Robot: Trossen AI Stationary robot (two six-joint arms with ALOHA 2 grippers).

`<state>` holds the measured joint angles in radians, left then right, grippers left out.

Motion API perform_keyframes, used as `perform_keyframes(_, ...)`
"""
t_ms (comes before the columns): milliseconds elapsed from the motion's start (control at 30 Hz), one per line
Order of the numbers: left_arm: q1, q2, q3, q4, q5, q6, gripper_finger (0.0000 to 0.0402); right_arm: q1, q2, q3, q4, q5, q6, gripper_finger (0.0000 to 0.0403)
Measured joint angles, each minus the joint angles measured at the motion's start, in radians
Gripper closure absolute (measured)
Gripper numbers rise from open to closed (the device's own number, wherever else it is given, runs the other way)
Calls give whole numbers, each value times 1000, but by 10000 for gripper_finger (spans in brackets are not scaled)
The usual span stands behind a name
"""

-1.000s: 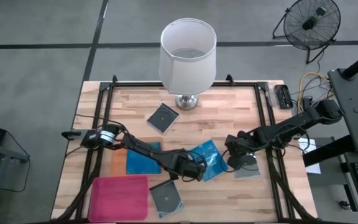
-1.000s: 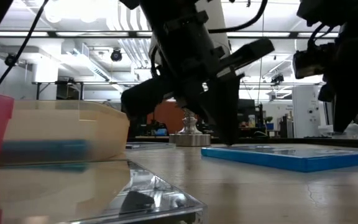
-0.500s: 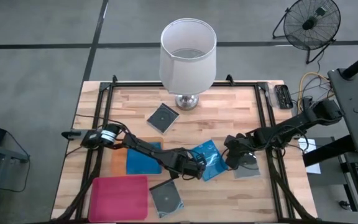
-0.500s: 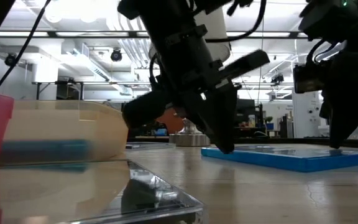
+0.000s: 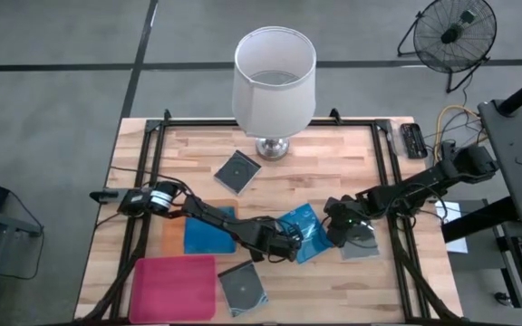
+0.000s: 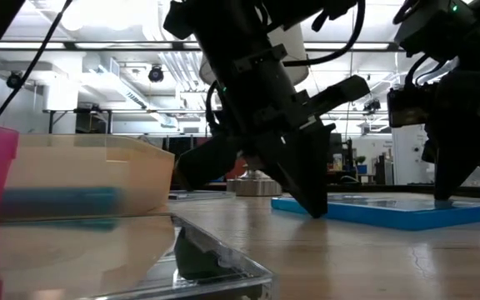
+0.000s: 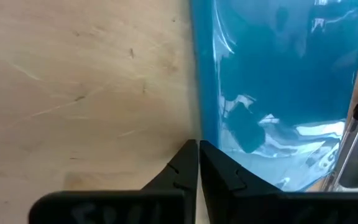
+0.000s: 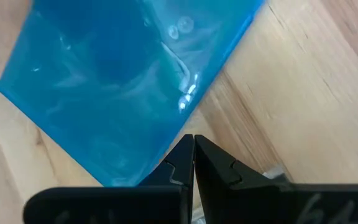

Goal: Pick & place jewel cases by type
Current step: Put the blue cd case into the orange bin

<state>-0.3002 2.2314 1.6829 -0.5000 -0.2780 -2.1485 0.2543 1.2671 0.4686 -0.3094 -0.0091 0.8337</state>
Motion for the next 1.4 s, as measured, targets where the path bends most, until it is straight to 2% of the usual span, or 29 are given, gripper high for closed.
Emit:
perform_keyframes(633,-46,-40,-1,-4,41,148,401,0,-2,0,0,-22,-1,394)
perform_keyframes(900,-74,-40,-1,37,-81,152,393,0,-2,0,2,-27,1,394)
perform_keyframes(1067,-58,-40,-1,70,-97,209,345,0,-3,0,3,-51,4,394)
perform_keyframes(1400,-36,-40,-2,68,-12,252,199,0,-3,0,4,-52,15,394)
